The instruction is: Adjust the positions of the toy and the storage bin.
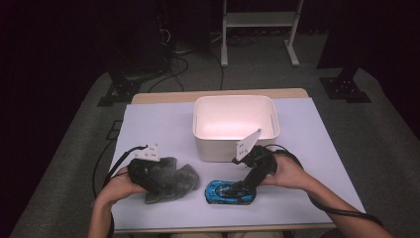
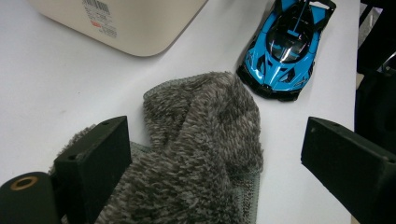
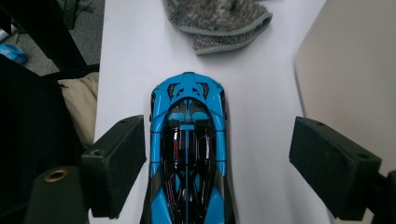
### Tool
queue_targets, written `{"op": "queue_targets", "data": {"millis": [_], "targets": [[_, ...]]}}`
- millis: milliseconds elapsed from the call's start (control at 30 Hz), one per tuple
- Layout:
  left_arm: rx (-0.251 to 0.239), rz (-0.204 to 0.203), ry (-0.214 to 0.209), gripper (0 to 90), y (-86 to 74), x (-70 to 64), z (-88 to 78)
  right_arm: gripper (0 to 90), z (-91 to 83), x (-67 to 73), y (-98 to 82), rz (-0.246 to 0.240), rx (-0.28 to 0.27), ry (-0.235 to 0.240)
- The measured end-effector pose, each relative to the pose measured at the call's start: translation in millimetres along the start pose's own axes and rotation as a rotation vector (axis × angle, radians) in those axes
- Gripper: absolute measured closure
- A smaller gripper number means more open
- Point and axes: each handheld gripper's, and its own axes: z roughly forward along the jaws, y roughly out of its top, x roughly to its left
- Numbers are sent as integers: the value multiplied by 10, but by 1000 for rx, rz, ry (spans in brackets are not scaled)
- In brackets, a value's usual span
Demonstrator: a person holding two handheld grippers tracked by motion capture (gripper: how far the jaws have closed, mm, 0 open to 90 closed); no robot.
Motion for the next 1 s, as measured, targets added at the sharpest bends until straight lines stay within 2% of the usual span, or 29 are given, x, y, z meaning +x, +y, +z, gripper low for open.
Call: {"op": "queue_targets", "data": {"millis": [500, 1000], "targets": [[4, -2, -4, 74, -7, 0, -5, 137, 423, 48, -159, 2, 31, 11], [2, -8, -6, 74, -10, -1, -4, 124, 607, 88, -245, 0, 33, 16]]}}
